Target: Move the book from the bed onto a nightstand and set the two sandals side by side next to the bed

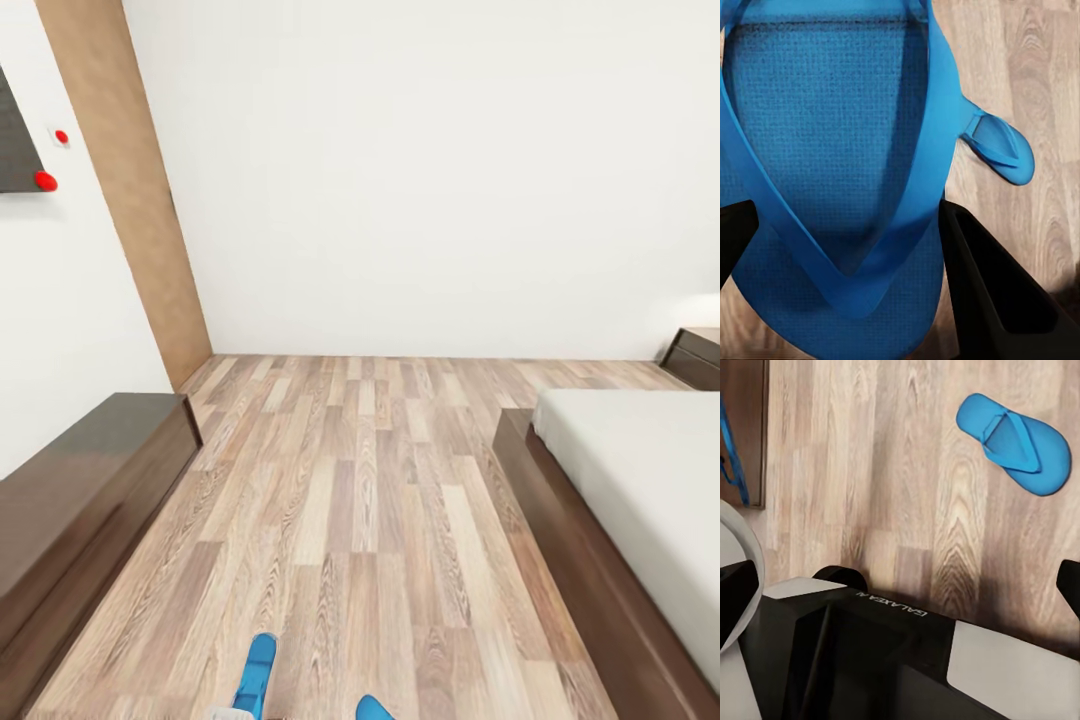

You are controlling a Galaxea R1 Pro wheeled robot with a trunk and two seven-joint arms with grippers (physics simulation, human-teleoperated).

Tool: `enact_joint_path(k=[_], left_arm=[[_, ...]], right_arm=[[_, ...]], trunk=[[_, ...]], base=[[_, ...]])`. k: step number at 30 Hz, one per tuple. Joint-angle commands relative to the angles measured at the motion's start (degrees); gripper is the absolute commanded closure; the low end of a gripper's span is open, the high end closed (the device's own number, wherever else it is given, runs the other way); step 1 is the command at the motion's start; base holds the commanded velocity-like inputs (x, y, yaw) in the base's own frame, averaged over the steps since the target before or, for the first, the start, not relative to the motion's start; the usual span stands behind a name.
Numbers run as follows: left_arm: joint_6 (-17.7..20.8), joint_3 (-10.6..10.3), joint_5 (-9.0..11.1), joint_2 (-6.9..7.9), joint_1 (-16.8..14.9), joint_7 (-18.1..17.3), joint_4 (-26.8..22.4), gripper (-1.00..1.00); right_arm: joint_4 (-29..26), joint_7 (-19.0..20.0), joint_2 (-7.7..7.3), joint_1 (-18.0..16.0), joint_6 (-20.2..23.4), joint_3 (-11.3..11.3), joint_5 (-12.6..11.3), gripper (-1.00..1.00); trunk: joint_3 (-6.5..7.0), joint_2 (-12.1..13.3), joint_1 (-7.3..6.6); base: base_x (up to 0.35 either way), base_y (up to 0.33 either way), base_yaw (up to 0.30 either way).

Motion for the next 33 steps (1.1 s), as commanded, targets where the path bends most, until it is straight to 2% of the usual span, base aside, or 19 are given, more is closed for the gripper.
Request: enact_joint_path(k=[1,26,33], left_arm=[[-0.2,0.1,0.0,0.01,-0.1,-0.2,0.1,1.0],[-0.2,0.1,0.0,-0.03,-0.1,-0.2,0.1,1.0],[-0.2,0.1,0.0,-0.13,0.0,-0.2,0.1,1.0]], right_arm=[[0.0,0.2,0.0,0.0,0.6,-0.1,-0.4,-1.0],[0.0,0.2,0.0,0.0,0.6,-0.1,-0.4,-1.0],[0.0,0.2,0.0,0.0,0.7,-0.1,-0.4,-1.0]], trunk=[[-0.05,0.0,-0.01],[-0.05,0.0,-0.01],[-0.05,0.0,-0.01]], base=[[0.0,0.0,0.281],[0.0,-0.001,0.281],[0.0,-0.148,0.069]])
